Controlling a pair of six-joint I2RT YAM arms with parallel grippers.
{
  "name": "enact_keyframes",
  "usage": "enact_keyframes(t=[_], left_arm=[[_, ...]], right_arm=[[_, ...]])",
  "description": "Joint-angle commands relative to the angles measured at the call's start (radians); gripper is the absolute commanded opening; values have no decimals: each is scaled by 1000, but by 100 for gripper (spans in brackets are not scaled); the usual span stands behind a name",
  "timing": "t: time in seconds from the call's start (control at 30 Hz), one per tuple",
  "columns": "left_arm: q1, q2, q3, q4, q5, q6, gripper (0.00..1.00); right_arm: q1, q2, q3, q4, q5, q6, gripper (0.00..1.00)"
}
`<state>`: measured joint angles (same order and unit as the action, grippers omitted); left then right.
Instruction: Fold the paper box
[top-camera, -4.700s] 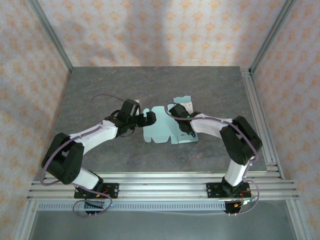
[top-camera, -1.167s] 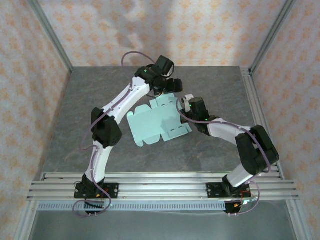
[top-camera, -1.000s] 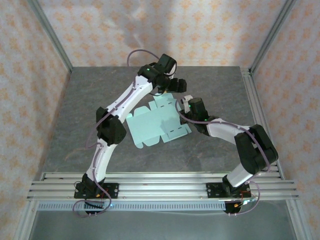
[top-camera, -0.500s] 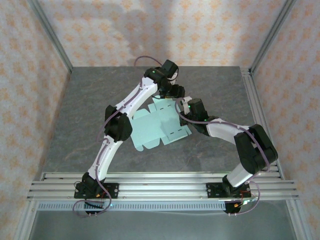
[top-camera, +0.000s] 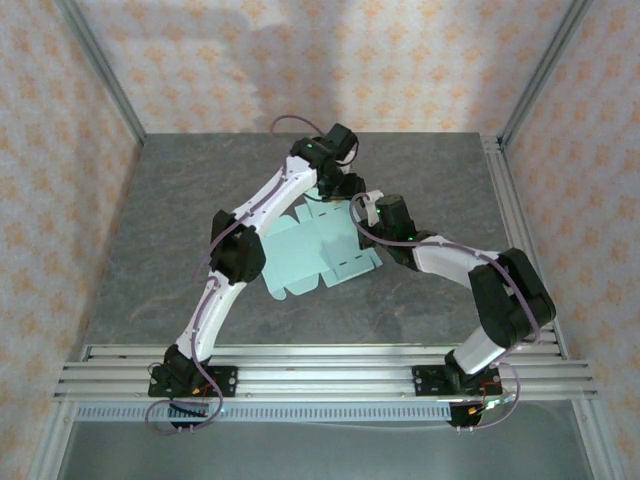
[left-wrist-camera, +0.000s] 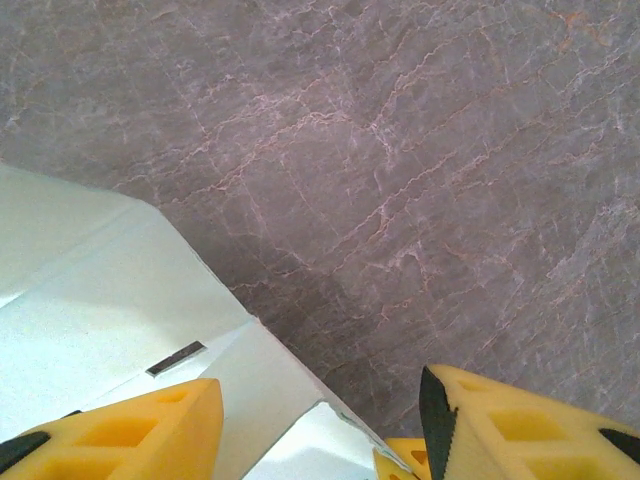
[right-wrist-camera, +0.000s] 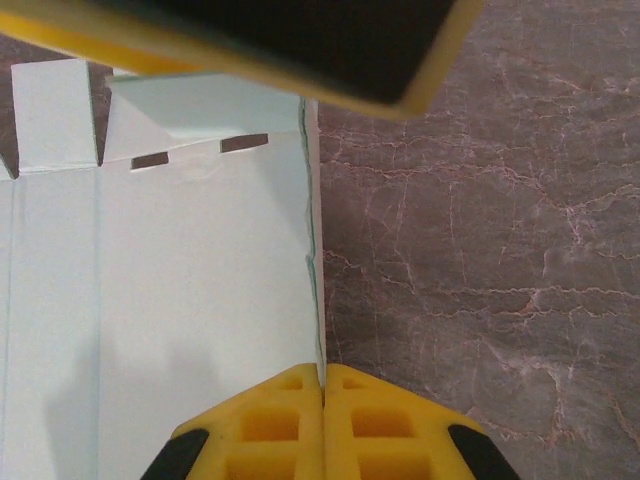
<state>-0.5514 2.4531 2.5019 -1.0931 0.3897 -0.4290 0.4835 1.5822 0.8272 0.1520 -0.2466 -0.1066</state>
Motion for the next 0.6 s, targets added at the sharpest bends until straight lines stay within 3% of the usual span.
enact_keyframes(t=[0.0,0.23,0.3,0.57], left_arm=[[-10,4,-19,-38,5,-6,53],[-13,-30,-80,-22,10,-21,46],[-15,-42,-103,-5,26,-32,39],[-18,-69,-159,49,29,-139,29]], right_arm=[[5,7,29,27,12,-7,0],[6,15,36,26,21,-4,0],[6,17,39,26,22,-5,0],[12,20,44,17,33,-28,0]])
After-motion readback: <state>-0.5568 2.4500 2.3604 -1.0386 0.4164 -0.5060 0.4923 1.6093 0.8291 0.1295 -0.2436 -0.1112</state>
